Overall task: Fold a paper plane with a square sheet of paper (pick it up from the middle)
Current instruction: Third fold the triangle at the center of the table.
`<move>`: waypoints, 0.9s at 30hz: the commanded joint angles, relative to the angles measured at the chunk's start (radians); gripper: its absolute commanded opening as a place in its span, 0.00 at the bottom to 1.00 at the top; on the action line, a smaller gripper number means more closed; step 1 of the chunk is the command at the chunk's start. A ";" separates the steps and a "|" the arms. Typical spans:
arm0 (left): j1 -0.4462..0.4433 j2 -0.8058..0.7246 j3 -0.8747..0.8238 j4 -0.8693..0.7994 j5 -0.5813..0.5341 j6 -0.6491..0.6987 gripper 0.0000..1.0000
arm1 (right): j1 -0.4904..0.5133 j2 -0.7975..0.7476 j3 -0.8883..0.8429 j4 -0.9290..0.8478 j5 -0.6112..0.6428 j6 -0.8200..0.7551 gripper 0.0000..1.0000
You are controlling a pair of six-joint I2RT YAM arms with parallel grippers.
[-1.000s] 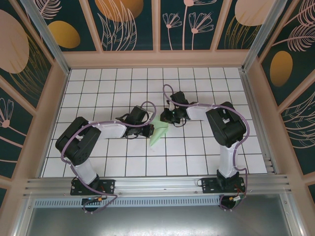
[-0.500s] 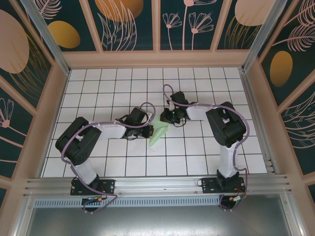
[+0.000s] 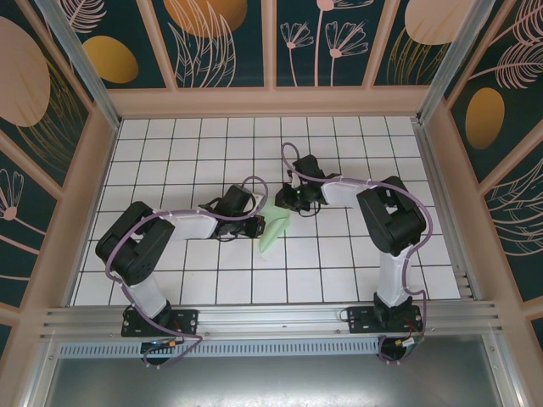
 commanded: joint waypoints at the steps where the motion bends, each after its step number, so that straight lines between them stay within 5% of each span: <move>1: 0.006 0.008 0.026 -0.016 0.020 0.022 0.02 | 0.007 0.020 0.014 -0.003 -0.014 0.006 0.19; 27: 0.006 0.017 0.042 -0.066 -0.022 0.008 0.02 | 0.006 0.078 -0.009 -0.035 0.037 -0.011 0.16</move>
